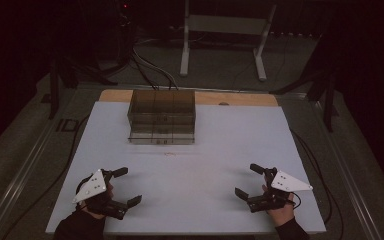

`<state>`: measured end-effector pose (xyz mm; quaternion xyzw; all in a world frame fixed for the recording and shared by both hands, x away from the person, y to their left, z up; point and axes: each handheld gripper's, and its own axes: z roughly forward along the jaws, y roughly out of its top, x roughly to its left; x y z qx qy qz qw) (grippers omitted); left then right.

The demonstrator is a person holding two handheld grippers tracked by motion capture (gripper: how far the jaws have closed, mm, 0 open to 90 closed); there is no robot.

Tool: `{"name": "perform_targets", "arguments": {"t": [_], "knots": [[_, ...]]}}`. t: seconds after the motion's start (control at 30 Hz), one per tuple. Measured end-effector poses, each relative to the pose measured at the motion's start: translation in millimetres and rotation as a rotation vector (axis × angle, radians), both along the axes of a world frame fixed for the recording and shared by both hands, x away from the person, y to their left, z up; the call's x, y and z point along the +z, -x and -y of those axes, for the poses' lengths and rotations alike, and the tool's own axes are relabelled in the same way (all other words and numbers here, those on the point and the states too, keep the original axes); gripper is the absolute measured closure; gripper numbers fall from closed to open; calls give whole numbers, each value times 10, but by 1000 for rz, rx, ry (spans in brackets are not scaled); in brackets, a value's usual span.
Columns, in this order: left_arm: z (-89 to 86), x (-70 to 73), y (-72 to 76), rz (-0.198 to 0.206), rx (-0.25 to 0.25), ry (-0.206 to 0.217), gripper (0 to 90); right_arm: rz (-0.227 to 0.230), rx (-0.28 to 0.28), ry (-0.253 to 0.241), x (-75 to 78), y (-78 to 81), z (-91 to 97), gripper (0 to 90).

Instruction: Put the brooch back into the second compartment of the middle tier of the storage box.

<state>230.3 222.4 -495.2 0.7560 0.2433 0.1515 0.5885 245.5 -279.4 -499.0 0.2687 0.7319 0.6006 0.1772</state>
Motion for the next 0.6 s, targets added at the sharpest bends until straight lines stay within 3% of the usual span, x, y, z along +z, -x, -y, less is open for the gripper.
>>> {"name": "perform_targets", "arguments": {"t": [0.27, 0.6], "knots": [[-41, 1, 2, -4, 28, 8, 1, -4, 17, 1, -11, -39, -15, 0], [-22, -13, 7, 1, 14, -9, 1, 0, 25, 4, 6, -35, -24, 0]]}}
